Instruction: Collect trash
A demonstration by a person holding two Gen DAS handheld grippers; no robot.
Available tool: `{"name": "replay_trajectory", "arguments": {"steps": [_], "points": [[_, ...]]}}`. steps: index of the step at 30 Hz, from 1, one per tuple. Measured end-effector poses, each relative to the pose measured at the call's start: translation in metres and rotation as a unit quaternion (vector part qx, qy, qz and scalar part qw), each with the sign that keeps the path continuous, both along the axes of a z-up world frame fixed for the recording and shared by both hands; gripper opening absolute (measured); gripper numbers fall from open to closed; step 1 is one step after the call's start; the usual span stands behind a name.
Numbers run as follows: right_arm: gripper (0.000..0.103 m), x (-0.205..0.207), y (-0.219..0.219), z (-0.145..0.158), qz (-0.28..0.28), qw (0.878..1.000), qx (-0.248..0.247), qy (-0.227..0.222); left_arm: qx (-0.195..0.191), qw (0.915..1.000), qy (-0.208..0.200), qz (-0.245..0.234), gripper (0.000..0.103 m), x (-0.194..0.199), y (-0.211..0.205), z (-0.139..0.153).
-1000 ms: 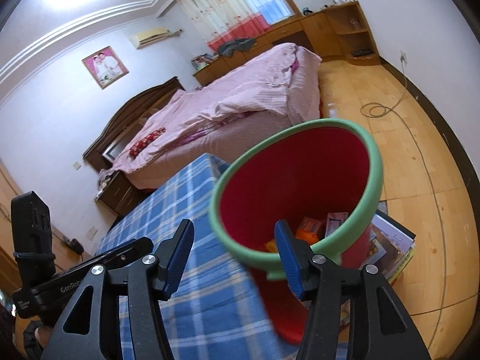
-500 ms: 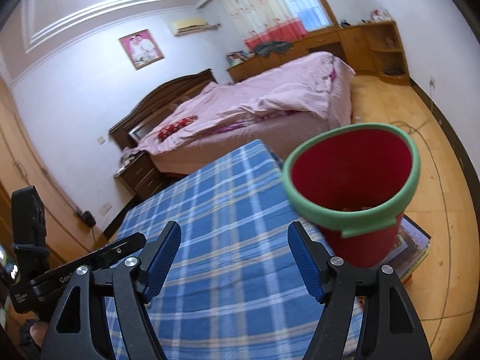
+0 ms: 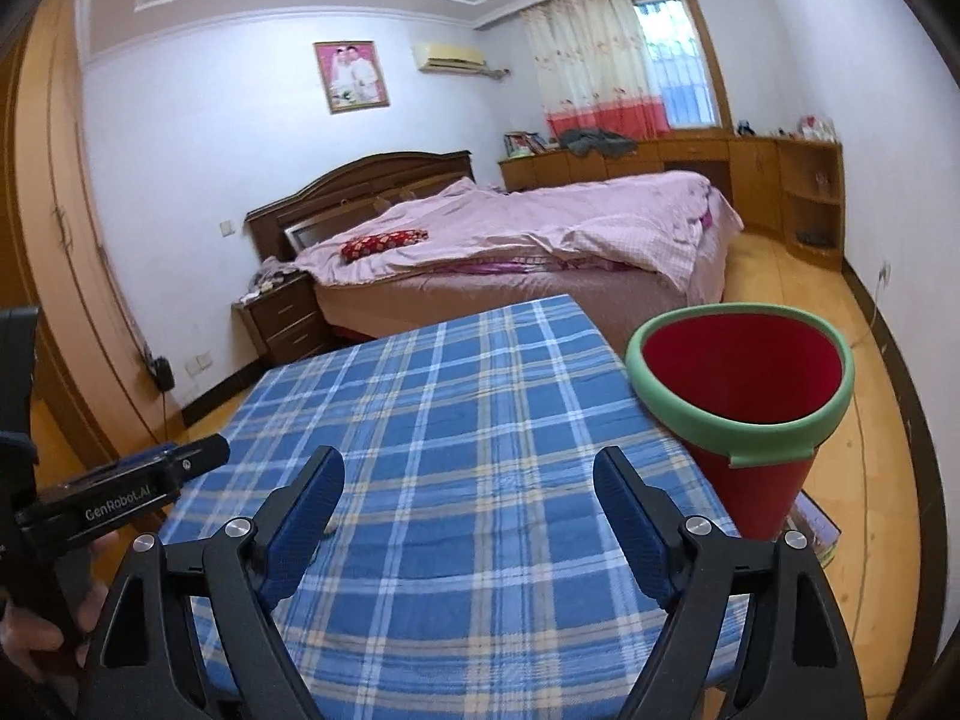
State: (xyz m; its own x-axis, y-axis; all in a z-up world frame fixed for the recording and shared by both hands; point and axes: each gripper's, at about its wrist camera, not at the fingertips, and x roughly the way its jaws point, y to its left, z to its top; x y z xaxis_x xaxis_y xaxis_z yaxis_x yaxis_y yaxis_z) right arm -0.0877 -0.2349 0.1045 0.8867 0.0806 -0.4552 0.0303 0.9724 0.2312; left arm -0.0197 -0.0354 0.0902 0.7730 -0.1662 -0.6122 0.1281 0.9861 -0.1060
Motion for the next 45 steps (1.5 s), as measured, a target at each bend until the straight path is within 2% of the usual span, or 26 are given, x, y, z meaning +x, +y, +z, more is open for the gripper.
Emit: {"name": "replay_trajectory", "arguments": {"steps": [11,21,45], "points": [[0.086,-0.01,0.017,-0.003,-0.001,1.0,-0.017,-0.023,0.017,0.9991,-0.022,0.032,0.058,-0.019,0.013,-0.014],[0.086,-0.006,0.02,-0.013,0.0,1.0,-0.015,-0.004,0.02,0.9984,-0.033,0.041,0.058,-0.025,0.016,-0.015],[0.086,-0.006,0.021,-0.015,0.001,1.0,-0.013,-0.001,0.015,0.9982,-0.041,0.04,0.058,-0.028,0.019,-0.012]]}}
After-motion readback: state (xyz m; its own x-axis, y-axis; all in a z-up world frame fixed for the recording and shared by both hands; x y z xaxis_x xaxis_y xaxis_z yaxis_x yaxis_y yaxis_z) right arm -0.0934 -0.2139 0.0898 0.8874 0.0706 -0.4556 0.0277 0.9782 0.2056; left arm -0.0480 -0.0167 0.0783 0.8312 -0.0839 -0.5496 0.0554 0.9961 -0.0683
